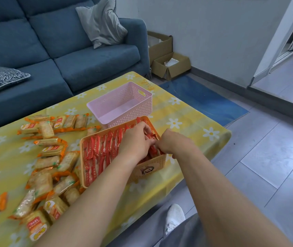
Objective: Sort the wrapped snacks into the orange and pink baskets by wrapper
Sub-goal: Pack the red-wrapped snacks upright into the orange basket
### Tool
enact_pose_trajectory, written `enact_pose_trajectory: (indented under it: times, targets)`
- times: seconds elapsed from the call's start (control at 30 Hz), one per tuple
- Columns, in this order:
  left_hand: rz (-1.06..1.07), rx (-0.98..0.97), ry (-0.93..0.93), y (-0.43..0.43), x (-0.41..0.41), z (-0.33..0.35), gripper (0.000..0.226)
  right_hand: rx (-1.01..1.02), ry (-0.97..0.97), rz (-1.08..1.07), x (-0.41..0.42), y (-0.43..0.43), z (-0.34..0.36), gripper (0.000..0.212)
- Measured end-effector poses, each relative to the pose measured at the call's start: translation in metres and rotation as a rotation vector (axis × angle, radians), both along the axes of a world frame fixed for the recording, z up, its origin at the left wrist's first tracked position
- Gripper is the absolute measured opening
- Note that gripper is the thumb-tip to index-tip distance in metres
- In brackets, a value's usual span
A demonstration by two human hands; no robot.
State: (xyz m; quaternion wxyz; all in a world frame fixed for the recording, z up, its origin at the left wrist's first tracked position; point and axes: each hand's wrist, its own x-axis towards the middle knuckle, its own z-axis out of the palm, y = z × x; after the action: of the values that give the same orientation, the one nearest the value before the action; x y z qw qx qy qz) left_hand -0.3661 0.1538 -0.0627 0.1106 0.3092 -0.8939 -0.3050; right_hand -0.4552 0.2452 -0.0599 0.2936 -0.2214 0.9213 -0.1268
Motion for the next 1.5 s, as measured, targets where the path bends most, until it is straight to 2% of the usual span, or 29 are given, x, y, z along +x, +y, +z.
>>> enact_pose_trajectory:
  times: [0.1, 0.17, 0.23, 0.3, 0.43, 0.53, 0.6, 0.67, 0.73, 0.8, 0.83, 0.93, 1.07, 1.17, 1.23, 1.4, 1.43, 1.5]
  targets:
    - [0.013, -0.114, 0.027, 0.008, 0.009, -0.002, 0.014, -0.064, 0.106, 0.071, 0.002, -0.002, 0.007, 0.021]
    - [-0.019, -0.231, 0.073, 0.013, 0.019, -0.003, 0.005, -0.144, 0.098, 0.076, 0.007, -0.005, 0.018, 0.007]
    - [-0.062, -0.349, 0.106, 0.019, 0.028, -0.005, 0.003, -0.186, 0.072, 0.063, 0.014, -0.006, 0.027, 0.015]
    - [-0.065, -0.385, 0.094, 0.02, 0.036, -0.008, 0.007, -0.2, 0.063, 0.055, 0.017, -0.007, 0.03, 0.02]
    - [-0.066, -0.329, 0.064, 0.019, 0.04, -0.01, 0.015, -0.245, 0.003, 0.013, 0.017, -0.012, 0.027, 0.022]
    - [-0.083, -0.054, 0.132, 0.01, 0.049, 0.001, 0.007, -0.274, 0.003, -0.001, 0.015, -0.013, 0.022, 0.024]
    - [0.084, -0.091, 0.263, -0.007, 0.066, 0.011, 0.004, -0.28, 0.021, 0.005, 0.015, -0.014, 0.017, 0.024]
    - [0.41, -0.244, 0.294, -0.035, 0.09, 0.015, 0.007, -0.294, 0.007, -0.013, 0.016, -0.015, 0.015, 0.022]
    - [0.662, -0.181, 0.084, -0.065, 0.115, 0.011, 0.032, -0.304, -0.026, -0.041, 0.018, -0.014, 0.017, 0.022]
    - [0.728, 0.029, -0.147, -0.08, 0.133, 0.007, 0.052, -0.299, -0.071, -0.058, 0.02, -0.012, 0.02, 0.025]
    - [0.705, 0.138, -0.19, -0.08, 0.139, 0.008, 0.051, -0.302, -0.101, -0.067, 0.021, -0.012, 0.021, 0.027]
    - [0.634, 0.407, -0.05, -0.074, 0.146, 0.012, 0.032, -0.331, -0.137, -0.09, 0.025, -0.013, 0.028, 0.032]
    - [0.609, 0.519, 0.072, -0.073, 0.155, 0.02, 0.039, -0.397, -0.008, -0.085, 0.031, -0.016, 0.06, 0.035]
    - [0.611, 0.703, 0.247, -0.08, 0.166, 0.037, 0.033, -0.559, -0.077, -0.151, 0.037, -0.022, 0.078, 0.041]
    - [0.649, 0.646, 0.303, -0.091, 0.177, 0.051, 0.028, -0.697, -0.131, -0.194, 0.043, -0.035, 0.079, 0.046]
    - [0.858, 0.597, 0.474, -0.131, 0.219, 0.074, 0.027, -0.97, -0.402, -0.283, 0.061, -0.09, 0.074, 0.035]
    - [0.891, 0.606, 0.515, -0.14, 0.227, 0.076, 0.024, -0.972, -0.37, -0.251, 0.065, -0.104, 0.068, 0.033]
    - [0.937, 0.631, 0.594, -0.157, 0.24, 0.081, 0.021, -0.836, -0.104, -0.076, 0.074, -0.126, 0.053, 0.034]
